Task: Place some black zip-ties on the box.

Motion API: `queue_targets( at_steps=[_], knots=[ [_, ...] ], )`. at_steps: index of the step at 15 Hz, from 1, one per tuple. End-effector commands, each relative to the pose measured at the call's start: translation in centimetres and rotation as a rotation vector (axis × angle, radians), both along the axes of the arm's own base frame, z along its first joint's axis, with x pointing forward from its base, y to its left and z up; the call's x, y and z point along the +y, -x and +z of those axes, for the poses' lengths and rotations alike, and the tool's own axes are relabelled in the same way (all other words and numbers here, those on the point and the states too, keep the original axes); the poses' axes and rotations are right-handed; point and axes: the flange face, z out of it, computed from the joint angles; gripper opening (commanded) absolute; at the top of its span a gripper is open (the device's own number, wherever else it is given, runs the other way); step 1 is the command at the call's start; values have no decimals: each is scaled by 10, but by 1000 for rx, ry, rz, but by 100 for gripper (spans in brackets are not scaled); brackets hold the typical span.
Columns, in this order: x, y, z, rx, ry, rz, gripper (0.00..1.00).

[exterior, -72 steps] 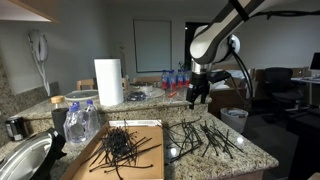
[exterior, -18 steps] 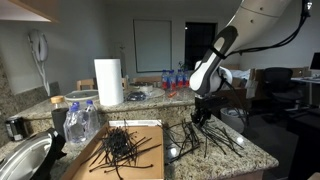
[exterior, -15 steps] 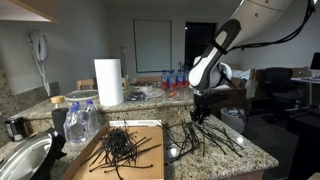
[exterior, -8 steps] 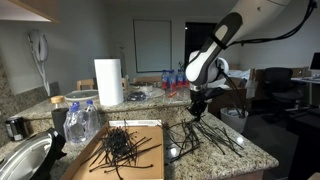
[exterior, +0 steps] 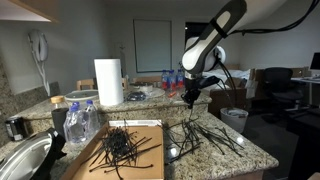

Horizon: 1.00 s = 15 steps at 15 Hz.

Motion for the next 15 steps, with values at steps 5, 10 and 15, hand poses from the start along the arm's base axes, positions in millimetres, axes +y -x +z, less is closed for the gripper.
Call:
queue_targets(
  at_steps=[5,10,15],
  knots=[
    [31,7,51,-51,5,98,10],
    [34,17,30,18,21,17,34],
    [9,46,-16,96,4,-183,63]
  ],
)
